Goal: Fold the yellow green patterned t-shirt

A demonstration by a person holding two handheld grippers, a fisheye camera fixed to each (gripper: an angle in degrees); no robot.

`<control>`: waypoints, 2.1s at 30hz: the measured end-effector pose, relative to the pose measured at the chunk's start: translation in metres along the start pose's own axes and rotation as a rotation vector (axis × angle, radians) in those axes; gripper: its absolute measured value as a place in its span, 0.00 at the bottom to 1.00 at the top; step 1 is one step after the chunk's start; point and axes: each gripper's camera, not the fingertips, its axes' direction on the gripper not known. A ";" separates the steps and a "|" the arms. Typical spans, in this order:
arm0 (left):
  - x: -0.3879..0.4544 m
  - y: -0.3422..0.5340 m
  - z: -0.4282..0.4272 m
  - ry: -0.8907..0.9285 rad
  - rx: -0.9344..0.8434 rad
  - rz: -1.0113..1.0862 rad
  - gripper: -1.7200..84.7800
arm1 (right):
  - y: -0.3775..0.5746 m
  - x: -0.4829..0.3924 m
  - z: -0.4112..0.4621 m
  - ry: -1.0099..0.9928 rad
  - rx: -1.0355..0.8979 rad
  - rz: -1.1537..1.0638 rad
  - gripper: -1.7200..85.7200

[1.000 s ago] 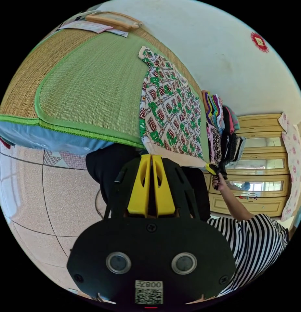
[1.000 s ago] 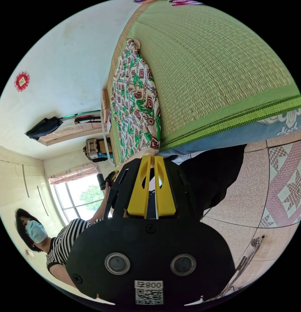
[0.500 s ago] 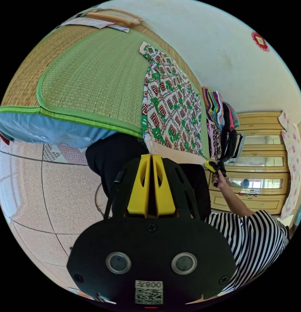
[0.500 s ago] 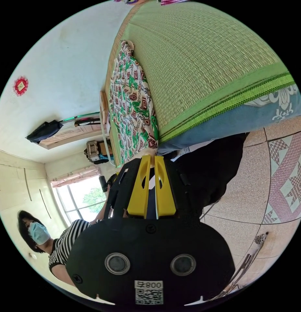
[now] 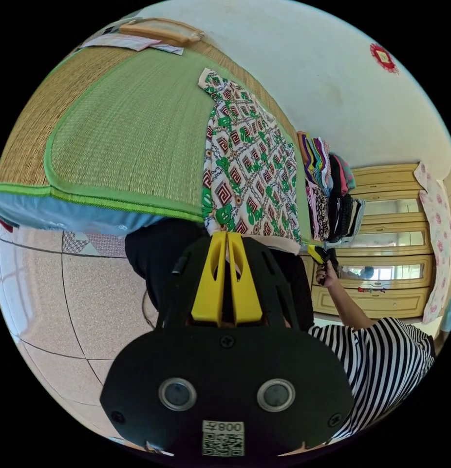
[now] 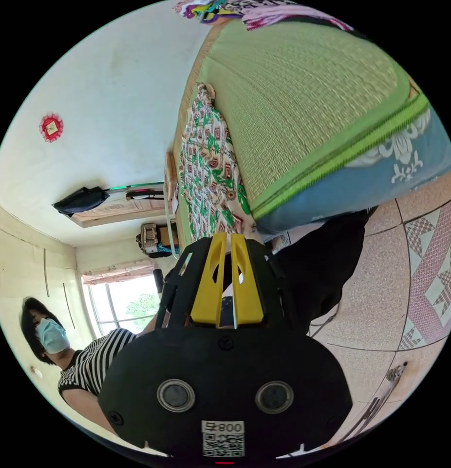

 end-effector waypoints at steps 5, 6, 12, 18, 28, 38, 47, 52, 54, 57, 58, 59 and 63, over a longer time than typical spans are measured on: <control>0.024 -0.069 0.047 -0.049 -0.048 0.064 0.02 | -0.034 -0.045 0.002 0.093 0.041 -0.102 0.02; 0.027 -0.077 0.053 -0.055 -0.055 0.066 0.02 | -0.039 -0.050 0.006 0.111 0.034 -0.111 0.02; 0.034 -0.143 0.109 -0.135 -0.113 0.037 0.02 | -0.089 -0.080 0.066 0.339 -0.046 -0.173 0.02; 0.026 -0.176 0.144 -0.149 -0.140 0.022 0.02 | -0.103 -0.067 0.084 0.460 -0.033 -0.157 0.02; 0.047 -0.226 0.178 -0.130 -0.055 0.003 0.02 | -0.078 -0.049 0.042 0.248 0.176 -0.154 0.03; 0.166 -0.355 0.308 0.030 -0.136 0.290 0.02 | -0.204 -0.097 0.059 0.213 0.276 -0.284 0.08; 0.200 -0.435 0.406 0.139 -0.135 0.284 0.02 | -0.255 -0.119 0.128 0.161 0.170 -0.346 0.04; 0.216 -0.477 0.444 0.132 -0.123 0.303 0.02 | -0.235 -0.151 0.207 0.358 -0.024 -0.481 0.03; 0.229 -0.495 0.459 0.127 -0.120 0.336 0.03 | -0.226 -0.151 0.213 0.366 -0.014 -0.487 0.05; 0.258 -0.533 0.486 0.096 -0.104 0.418 0.04 | -0.207 -0.152 0.202 0.339 0.051 -0.492 0.08; 0.271 -0.550 0.498 0.080 -0.088 0.448 0.05 | -0.197 -0.154 0.196 0.354 0.090 -0.500 0.08; 0.283 -0.568 0.509 0.071 -0.070 0.466 0.06 | -0.188 -0.156 0.190 0.366 0.125 -0.503 0.09; 0.317 -0.623 0.551 0.079 -0.060 0.491 0.09 | -0.167 -0.162 0.181 0.454 0.212 -0.515 0.09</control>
